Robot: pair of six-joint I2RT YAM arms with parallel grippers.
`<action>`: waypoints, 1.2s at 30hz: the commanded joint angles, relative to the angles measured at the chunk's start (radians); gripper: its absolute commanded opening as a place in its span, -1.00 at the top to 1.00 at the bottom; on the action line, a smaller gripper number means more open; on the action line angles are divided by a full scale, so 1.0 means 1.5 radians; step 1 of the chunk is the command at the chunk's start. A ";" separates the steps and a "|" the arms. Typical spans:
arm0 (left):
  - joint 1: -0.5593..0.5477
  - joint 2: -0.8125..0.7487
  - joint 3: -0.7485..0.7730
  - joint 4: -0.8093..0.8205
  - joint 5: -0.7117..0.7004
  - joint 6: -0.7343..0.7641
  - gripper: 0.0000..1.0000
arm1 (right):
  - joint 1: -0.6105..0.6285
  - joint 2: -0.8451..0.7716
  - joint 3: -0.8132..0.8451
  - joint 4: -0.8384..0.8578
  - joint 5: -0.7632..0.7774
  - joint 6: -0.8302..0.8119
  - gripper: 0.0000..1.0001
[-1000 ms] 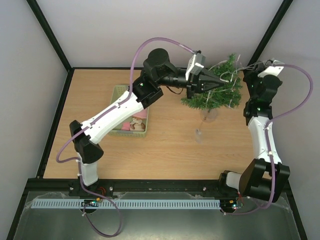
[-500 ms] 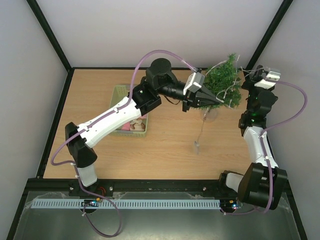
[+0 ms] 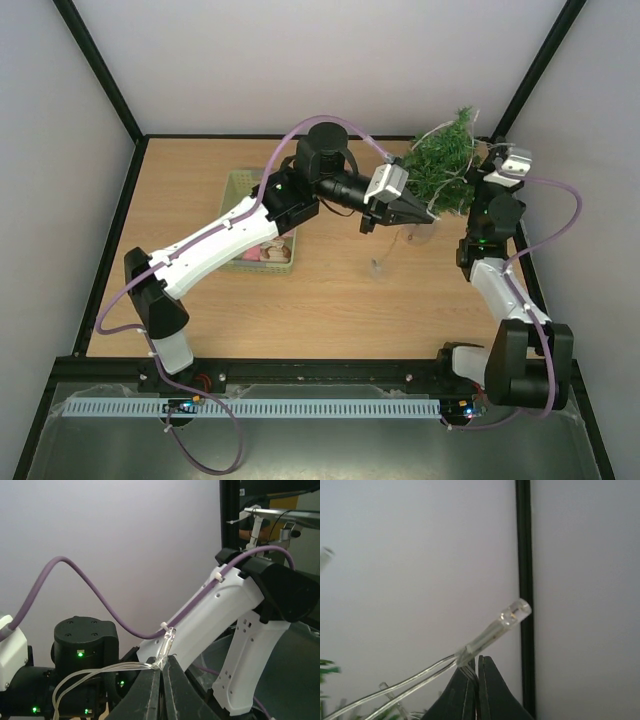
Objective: Decorate the small christmas tree
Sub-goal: Wrap the decoration item around the Christmas tree.
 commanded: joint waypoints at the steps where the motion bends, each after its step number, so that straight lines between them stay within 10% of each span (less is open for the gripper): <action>1: -0.005 -0.022 -0.009 -0.047 0.003 0.064 0.95 | 0.003 0.041 -0.013 0.132 0.093 -0.073 0.97; 7: -0.005 -0.019 -0.012 -0.080 0.002 0.099 0.95 | 0.023 0.108 0.019 0.216 0.106 -0.068 0.97; 8: -0.005 -0.017 -0.012 -0.082 0.000 0.102 0.95 | 0.028 0.118 0.024 0.229 0.116 -0.073 0.48; 10: -0.006 -0.013 -0.011 -0.087 0.000 0.109 0.95 | 0.035 0.139 0.034 0.255 0.137 -0.085 0.96; 36: -0.011 0.009 -0.015 -0.131 -0.037 0.177 0.95 | 0.036 0.148 0.171 0.078 0.173 -0.099 0.97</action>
